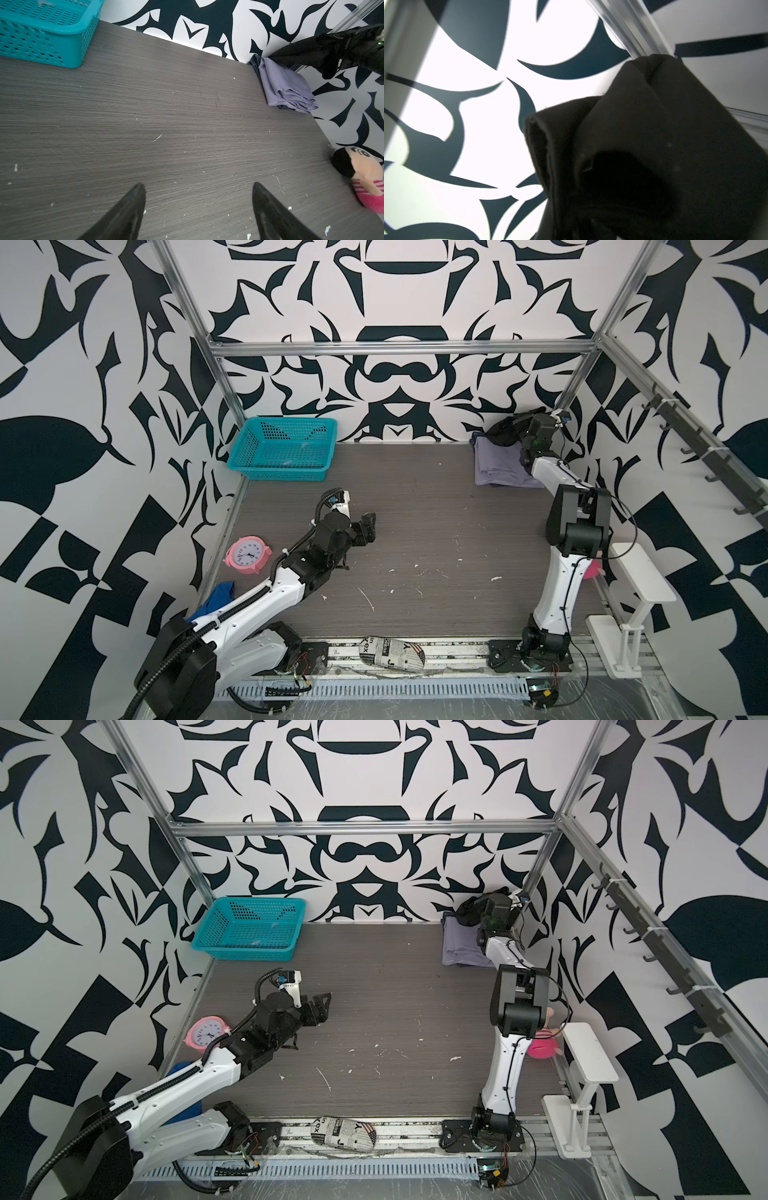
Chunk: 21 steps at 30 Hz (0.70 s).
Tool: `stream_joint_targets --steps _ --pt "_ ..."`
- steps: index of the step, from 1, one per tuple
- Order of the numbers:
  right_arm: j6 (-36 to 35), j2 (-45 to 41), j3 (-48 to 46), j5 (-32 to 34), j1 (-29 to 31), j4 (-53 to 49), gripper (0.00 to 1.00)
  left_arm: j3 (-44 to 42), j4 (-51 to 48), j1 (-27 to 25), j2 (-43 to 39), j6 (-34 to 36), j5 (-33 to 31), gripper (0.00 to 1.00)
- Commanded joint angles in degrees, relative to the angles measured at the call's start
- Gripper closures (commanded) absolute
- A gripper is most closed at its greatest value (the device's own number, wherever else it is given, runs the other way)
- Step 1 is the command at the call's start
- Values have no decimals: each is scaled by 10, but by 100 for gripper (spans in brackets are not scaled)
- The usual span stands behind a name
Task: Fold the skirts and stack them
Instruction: 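Carry the black skirt onto the lavender skirt with the right gripper while the left withdraws, then lower the black skirt onto the lavender skirt and open the right gripper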
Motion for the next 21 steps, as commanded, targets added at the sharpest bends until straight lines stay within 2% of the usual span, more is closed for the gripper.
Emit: stream_joint_targets --steps 1,8,11,12,15,16,17,21 --pt "-14 -20 -29 -16 -5 38 100 5 -12 0 5 -2 1 17" --pt "-30 -26 -83 -28 -11 50 100 4 -12 0 4 -3 5 17" --pt "-49 -36 -100 -29 -14 44 95 5 -13 0 5 -3 8 17" --pt "-60 -41 -104 -26 -14 38 90 6 -14 0 5 -3 8 17" --pt "-76 -58 -117 -38 -18 15 65 8 -12 0 7 -3 10 17" --pt "-71 -67 -126 -49 -21 12 54 9 -13 0 8 -3 11 17" --pt "-67 -83 -139 -58 -23 6 36 10 -12 0 9 -3 11 17" --pt "-69 -169 -179 -53 -26 -82 30 22 -18 0 16 1 14 17"
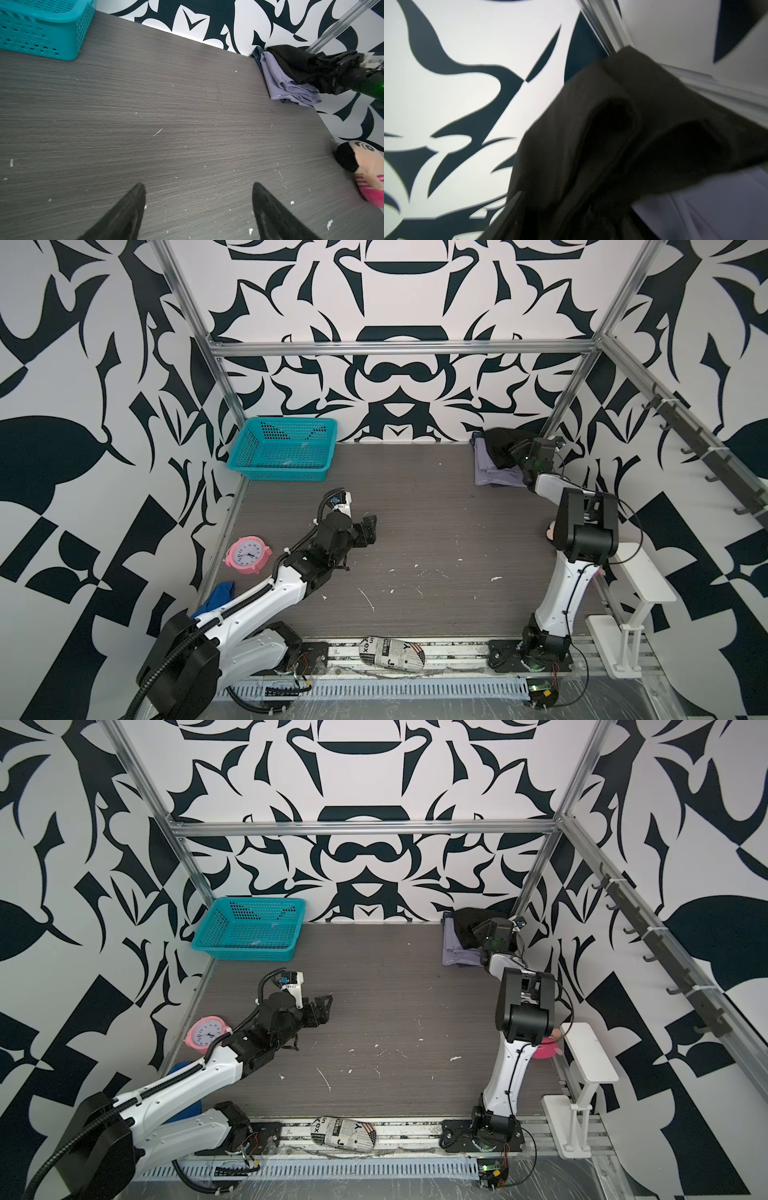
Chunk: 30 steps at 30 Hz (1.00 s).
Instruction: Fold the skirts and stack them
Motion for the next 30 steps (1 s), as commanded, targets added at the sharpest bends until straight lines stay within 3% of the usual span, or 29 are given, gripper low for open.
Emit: stream_joint_targets --steps 1,5,8,9,13,17,19,23,26,30 --pt "-8 -114 -21 -7 -6 -50 30 22 -12 0 5 3 2 17" --pt "-15 -224 -88 17 -12 -66 32 29 -16 0 -1 13 -1 16" --pt "-62 -233 -50 -13 -13 -62 47 30 -11 0 -9 26 -2 16" --pt "-80 -205 0 -39 -13 -96 55 31 -11 0 -11 30 -4 16" --pt "-114 -39 228 -144 -23 -230 75 32 -8 0 -5 40 -8 16" --pt "-130 86 357 -144 -23 -302 83 31 -7 0 -2 34 -3 16" --pt "-137 117 366 -121 -22 -303 82 29 -12 0 -8 31 -3 16" --pt "-137 128 291 -98 -24 -246 82 19 -24 0 -31 32 -16 16" --pt "-133 123 227 -98 -24 -202 81 18 -39 0 -48 36 -32 16" --pt "-133 123 212 -114 -25 -186 74 19 -43 0 -57 48 -44 16"
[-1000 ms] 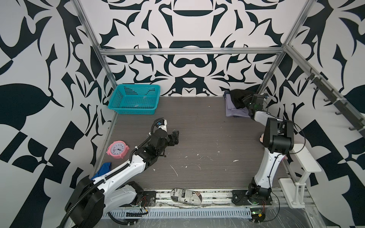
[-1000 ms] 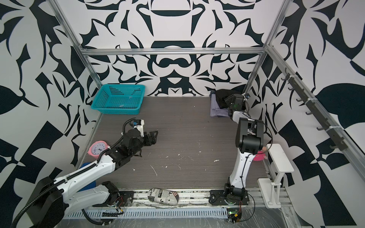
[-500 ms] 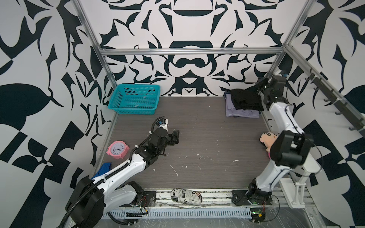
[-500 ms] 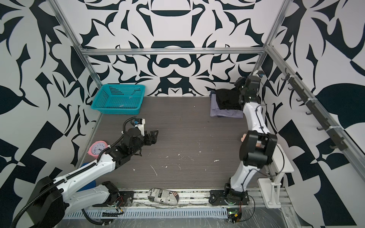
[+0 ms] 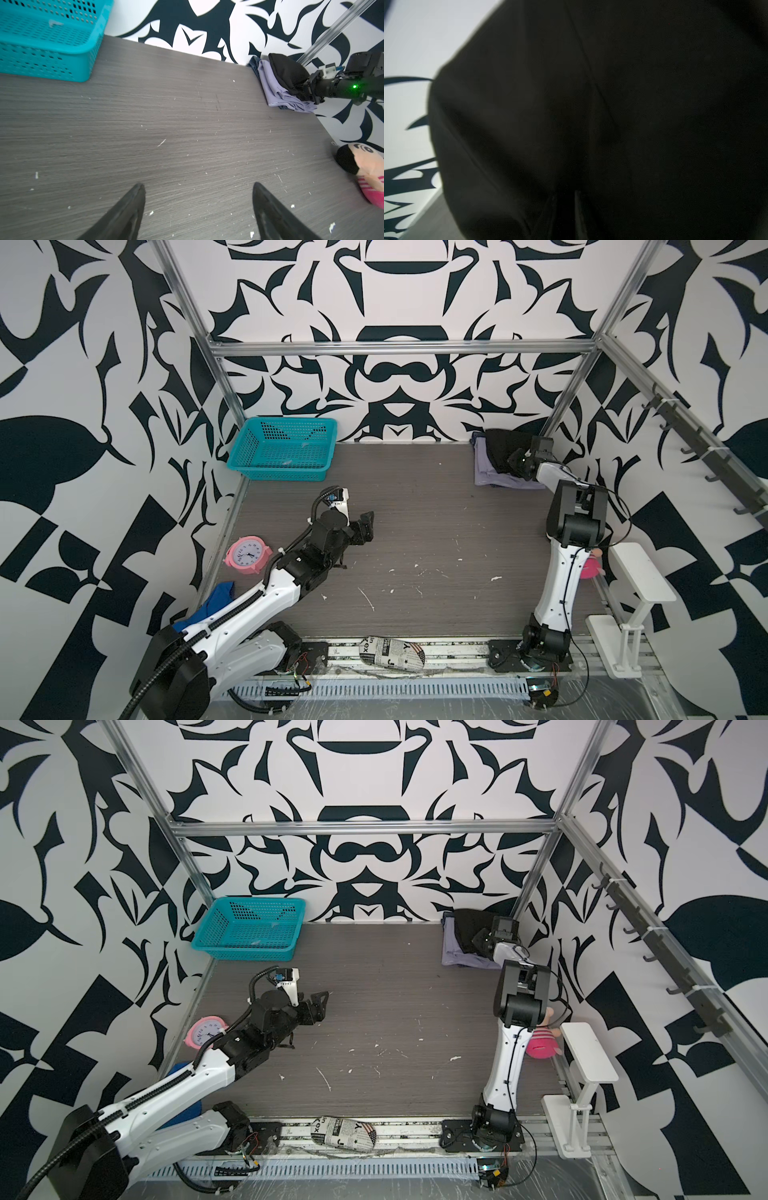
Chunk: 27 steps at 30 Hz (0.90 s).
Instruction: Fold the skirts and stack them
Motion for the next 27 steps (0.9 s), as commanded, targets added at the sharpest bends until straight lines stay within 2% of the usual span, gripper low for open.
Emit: stream_joint_targets --steps 1,5,6,7,8,10,13,16,17,19,21,23,24,25,27 --pt "-10 -44 5 -14 -1 26 72 6 -14 0 -10 19 -21 16" --pt "-9 -90 22 -32 -1 7 57 14 -9 1 0 32 -49 16" --pt "-10 -112 18 -33 -2 2 50 17 -8 1 3 36 -60 11" --pt "-11 -137 9 -32 -2 -2 40 19 -8 2 5 40 -76 9" --pt "-11 -164 -5 -29 -2 -4 34 21 -8 6 4 44 -89 7" --pt "-11 -233 -56 -22 -2 -1 30 18 1 22 -1 57 -107 0" --pt "-16 -341 -167 -7 -1 19 26 13 6 65 -19 73 -131 0" --pt "-29 -462 -337 16 15 80 22 3 -5 106 -40 91 -222 1" --pt "-47 -504 -403 39 31 104 20 -5 -13 116 -48 95 -270 1" --pt "-103 -581 -539 129 86 173 18 -29 -25 133 -63 90 -355 1" --pt "-176 -632 -659 244 156 253 12 -72 1 154 -77 116 -359 0" --pt "-232 -650 -734 331 206 298 10 -121 51 172 -87 137 -339 1" --pt "-243 -652 -759 360 219 306 9 -143 69 180 -89 141 -330 1" --pt "-263 -650 -780 369 224 329 1 -169 98 187 -86 144 -330 1" --pt "-292 -633 -817 389 231 384 0 -208 145 202 -79 153 -326 1"
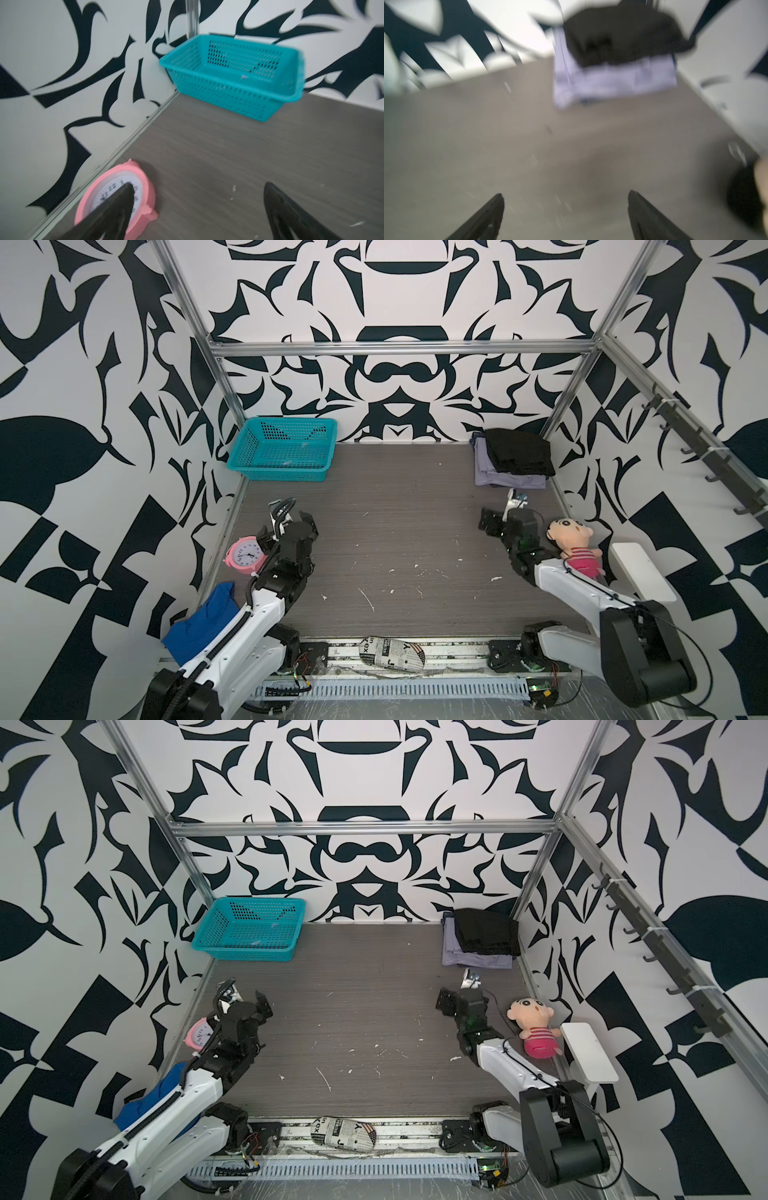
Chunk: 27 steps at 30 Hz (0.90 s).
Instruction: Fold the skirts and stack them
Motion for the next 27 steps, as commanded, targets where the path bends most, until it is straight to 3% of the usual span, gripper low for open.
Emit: stream_joint_targets --steps 1,3,6,9,11,14,20,22,23,26,27 --pt "-93 17 -35 128 -1 185 0 -58 102 21 12 35 -15 1" --pt "-108 58 -39 121 -1 226 0 -64 135 39 22 47 6 1" --pt "-153 142 -27 90 -2 325 0 -94 267 76 43 102 111 1" --pt "-142 200 -2 65 -20 329 0 -122 385 150 98 76 204 1" --pt "-125 187 -24 45 -31 338 0 -113 388 164 112 88 264 1" --pt "-125 220 -65 7 -51 455 0 -92 389 164 149 116 323 1" --pt "-128 209 -16 -31 -54 341 0 -54 445 165 254 140 361 1" --pt "-130 214 -19 -33 -55 358 0 -49 474 164 280 154 371 1" --pt "-129 211 -19 -34 -55 354 0 -47 455 157 266 148 351 0" --pt "-129 212 -19 -32 -55 356 1 -19 233 149 159 109 314 1" --pt "-129 212 -19 -33 -55 356 2 -44 263 150 144 136 327 0"
